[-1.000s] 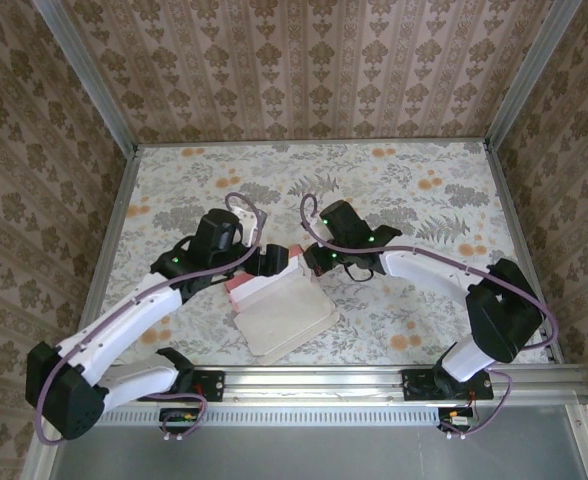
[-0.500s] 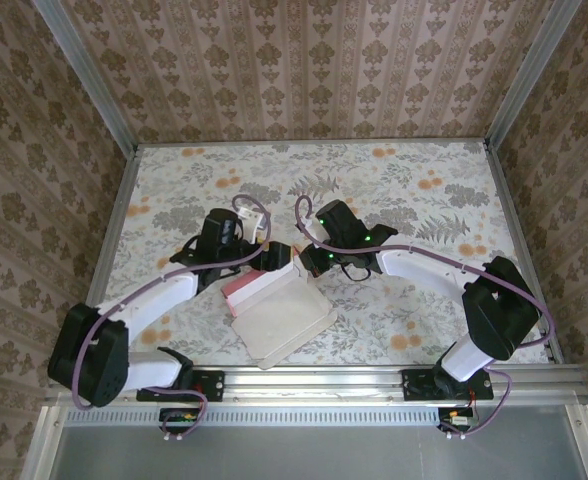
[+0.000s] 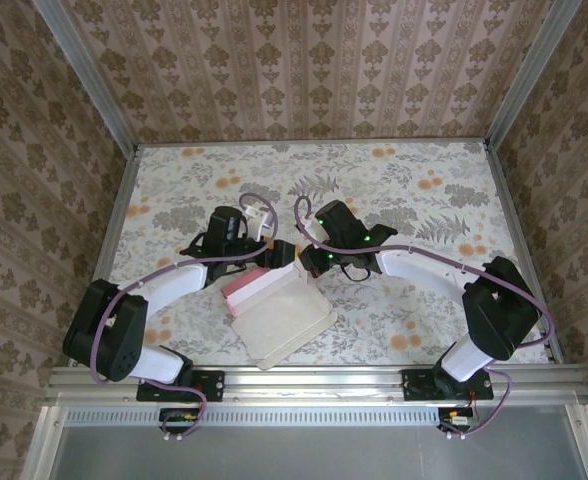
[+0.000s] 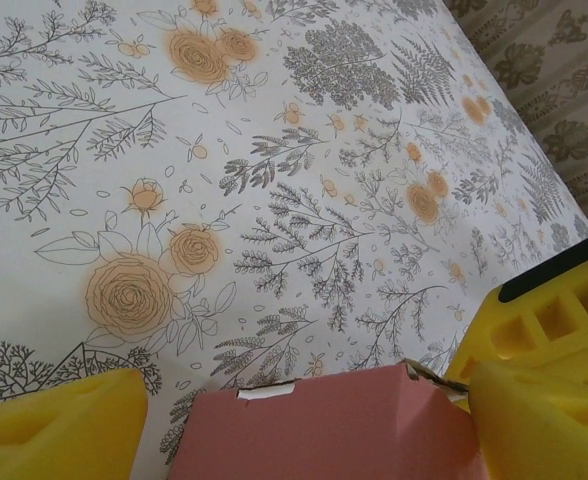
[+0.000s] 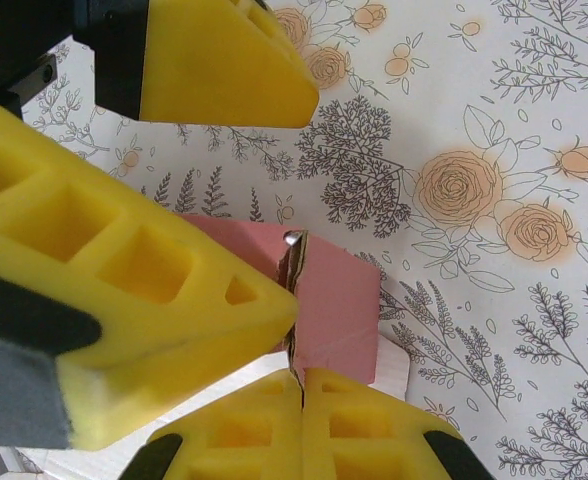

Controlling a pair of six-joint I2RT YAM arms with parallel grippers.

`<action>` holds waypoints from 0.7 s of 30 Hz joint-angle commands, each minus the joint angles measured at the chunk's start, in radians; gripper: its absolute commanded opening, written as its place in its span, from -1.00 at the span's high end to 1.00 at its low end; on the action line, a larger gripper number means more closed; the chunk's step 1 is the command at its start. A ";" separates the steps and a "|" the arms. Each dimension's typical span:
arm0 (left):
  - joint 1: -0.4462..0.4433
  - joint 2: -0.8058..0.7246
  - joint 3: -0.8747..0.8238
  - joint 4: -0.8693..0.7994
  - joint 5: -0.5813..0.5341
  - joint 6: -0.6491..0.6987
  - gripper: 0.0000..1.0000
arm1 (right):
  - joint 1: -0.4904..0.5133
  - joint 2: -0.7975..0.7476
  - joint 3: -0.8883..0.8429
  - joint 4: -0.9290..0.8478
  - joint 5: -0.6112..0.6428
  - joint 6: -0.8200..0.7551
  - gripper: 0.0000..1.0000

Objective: Fold the paper box

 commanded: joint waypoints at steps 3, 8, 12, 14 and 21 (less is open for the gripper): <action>0.028 0.004 0.014 0.069 0.051 -0.023 -0.67 | 0.013 0.011 0.018 -0.035 -0.009 0.008 0.94; 0.035 0.002 0.015 0.092 0.086 -0.037 -0.67 | 0.017 0.010 0.005 -0.018 -0.003 0.017 0.94; 0.034 0.030 0.016 0.096 0.090 -0.043 -0.67 | 0.021 0.006 0.004 -0.019 0.001 0.018 0.94; 0.033 0.046 0.015 0.101 0.090 -0.047 -0.67 | 0.021 0.004 0.003 -0.018 0.003 0.018 0.94; 0.030 0.088 0.013 0.113 0.074 -0.051 -0.65 | 0.022 -0.007 -0.004 -0.013 0.003 0.021 0.93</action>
